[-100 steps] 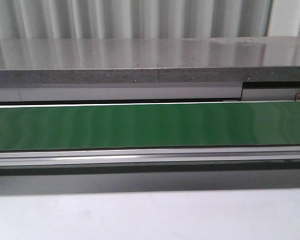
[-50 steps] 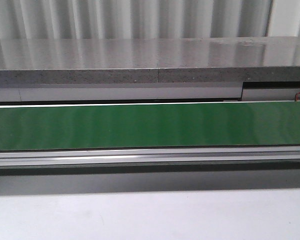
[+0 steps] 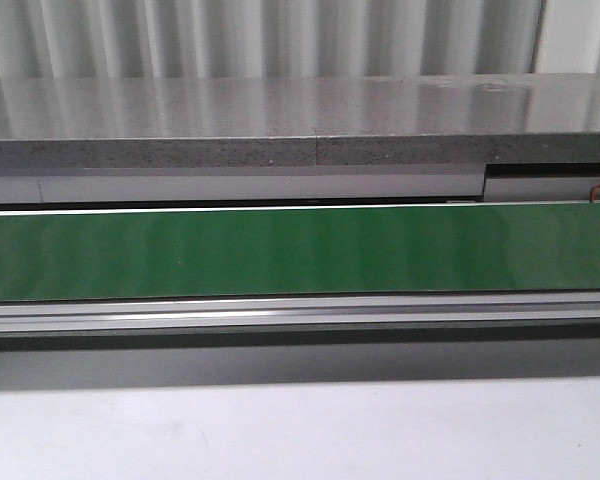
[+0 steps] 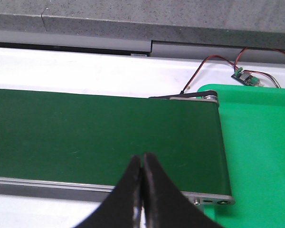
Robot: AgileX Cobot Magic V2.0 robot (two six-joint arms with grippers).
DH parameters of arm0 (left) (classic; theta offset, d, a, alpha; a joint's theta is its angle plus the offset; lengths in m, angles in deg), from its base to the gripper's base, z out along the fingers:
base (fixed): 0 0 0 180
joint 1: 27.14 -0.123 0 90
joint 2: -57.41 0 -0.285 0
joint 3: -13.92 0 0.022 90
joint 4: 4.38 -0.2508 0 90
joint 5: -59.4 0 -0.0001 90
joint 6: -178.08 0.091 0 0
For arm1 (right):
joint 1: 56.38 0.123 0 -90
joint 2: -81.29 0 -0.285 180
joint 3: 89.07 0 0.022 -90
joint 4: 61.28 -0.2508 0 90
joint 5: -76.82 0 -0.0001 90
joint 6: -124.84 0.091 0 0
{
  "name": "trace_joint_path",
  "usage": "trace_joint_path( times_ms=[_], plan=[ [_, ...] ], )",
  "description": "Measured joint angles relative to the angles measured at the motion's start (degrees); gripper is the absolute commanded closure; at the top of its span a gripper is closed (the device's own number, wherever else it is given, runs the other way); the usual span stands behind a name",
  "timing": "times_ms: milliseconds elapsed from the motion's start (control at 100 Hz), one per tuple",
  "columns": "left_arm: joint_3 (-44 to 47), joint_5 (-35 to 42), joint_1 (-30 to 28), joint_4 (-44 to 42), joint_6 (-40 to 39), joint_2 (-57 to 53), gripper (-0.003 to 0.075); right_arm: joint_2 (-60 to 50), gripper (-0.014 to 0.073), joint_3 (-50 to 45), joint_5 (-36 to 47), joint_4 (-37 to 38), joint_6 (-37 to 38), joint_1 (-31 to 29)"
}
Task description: Move button from right to left
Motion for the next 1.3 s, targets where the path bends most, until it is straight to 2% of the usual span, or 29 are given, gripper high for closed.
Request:
trace_joint_path(
  times_ms=[310, 720, 860, 1120, 1300],
  plan=[
    [0.00, 0.45, 0.00, -0.51, 0.04, -0.11, 0.0183, 0.00, 0.0662, 0.00, 0.00, 0.00, 0.00, 0.00],
    [0.00, 2.35, 0.00, 0.27, 0.17, -8.71, 0.0184, 0.00, 0.0662, 0.00, 0.00, 0.00, 0.00, 0.00],
    [0.00, 2.35, 0.00, 5.32, 0.26, -12.00, 0.0184, 0.00, 0.0662, 0.00, 0.00, 0.00, 0.00, 0.00],
    [0.24, 1.11, 0.00, 21.25, 0.26, -19.89, 0.0184, 0.00, 0.0662, 0.00, 0.00, 0.00, 0.00, 0.00],
    [2.76, 1.15, 0.00, 26.81, 0.26, -27.78, 0.0185, 0.00, 0.0662, 0.00, 0.00, -0.09, 0.00, 0.00]
  ],
)
